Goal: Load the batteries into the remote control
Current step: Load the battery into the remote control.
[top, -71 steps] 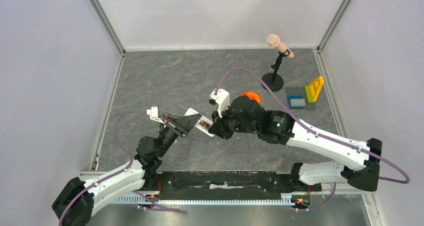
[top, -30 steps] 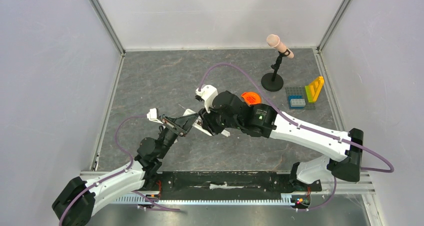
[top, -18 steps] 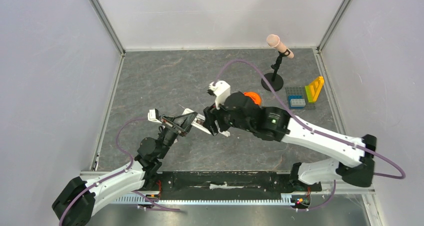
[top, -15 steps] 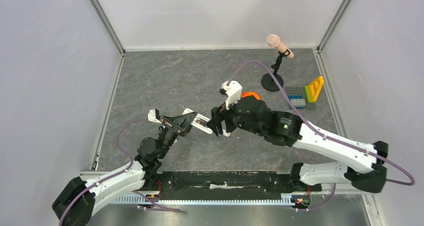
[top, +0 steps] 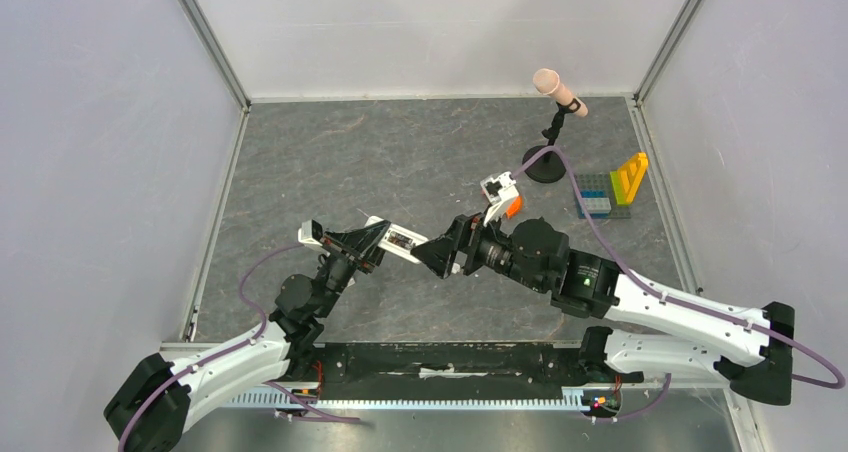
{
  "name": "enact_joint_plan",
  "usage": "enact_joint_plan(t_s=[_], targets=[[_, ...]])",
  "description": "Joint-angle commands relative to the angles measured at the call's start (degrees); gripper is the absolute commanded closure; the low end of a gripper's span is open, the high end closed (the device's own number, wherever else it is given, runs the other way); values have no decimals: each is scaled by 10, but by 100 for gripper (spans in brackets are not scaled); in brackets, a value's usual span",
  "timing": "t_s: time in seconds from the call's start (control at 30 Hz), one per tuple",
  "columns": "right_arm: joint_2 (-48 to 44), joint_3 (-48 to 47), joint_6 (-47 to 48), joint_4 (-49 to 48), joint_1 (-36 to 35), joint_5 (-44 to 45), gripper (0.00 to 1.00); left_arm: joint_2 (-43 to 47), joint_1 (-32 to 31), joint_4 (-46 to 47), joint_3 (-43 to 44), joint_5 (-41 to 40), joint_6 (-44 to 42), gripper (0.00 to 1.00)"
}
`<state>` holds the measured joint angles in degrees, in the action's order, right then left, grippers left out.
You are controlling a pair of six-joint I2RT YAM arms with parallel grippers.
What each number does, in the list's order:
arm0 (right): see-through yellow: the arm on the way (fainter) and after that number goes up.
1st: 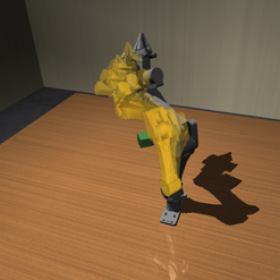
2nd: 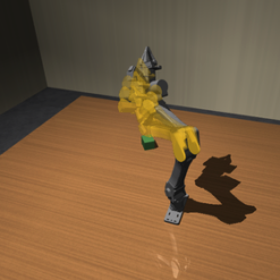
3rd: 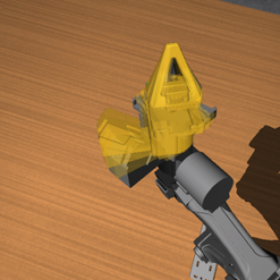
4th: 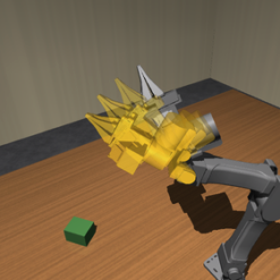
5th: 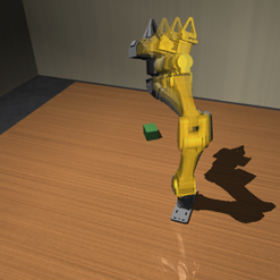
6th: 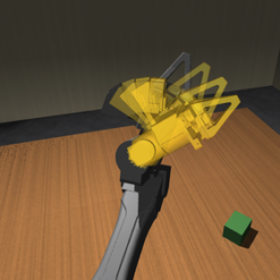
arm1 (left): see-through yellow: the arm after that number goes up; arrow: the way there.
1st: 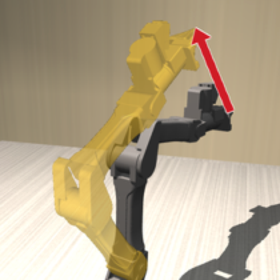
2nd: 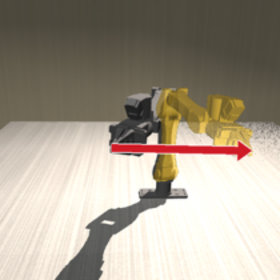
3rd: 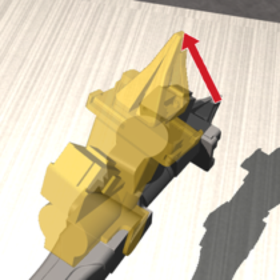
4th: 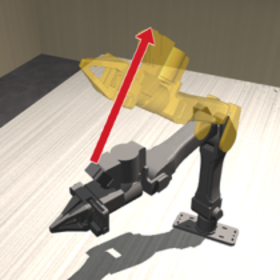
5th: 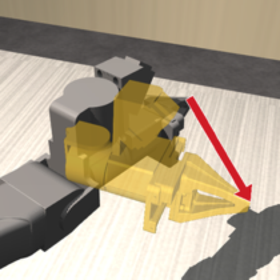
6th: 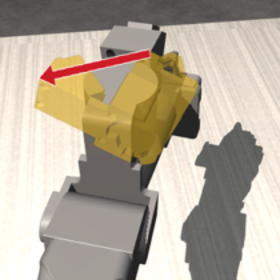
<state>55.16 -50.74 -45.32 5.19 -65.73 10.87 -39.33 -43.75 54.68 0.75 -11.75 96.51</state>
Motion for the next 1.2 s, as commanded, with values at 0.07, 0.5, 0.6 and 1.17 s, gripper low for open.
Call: enact_joint_plan(t_s=[0.07, 0.5, 0.6, 1.17], targets=[[-1, 23, -101, -110, 1, 6, 15, 0, 0, 35, 18, -4, 46, 98], [46, 25, -169, -101, 1, 26, 34, -19, 0, 71, 19, 13, 44, 98], [49, 26, -170, -95, 1, 27, 33, -21, 0, 76, 18, 13, 41, 98], [-26, 57, -105, -108, 1, 62, 8, 17, 0, 46, 15, 0, 28, 98]])
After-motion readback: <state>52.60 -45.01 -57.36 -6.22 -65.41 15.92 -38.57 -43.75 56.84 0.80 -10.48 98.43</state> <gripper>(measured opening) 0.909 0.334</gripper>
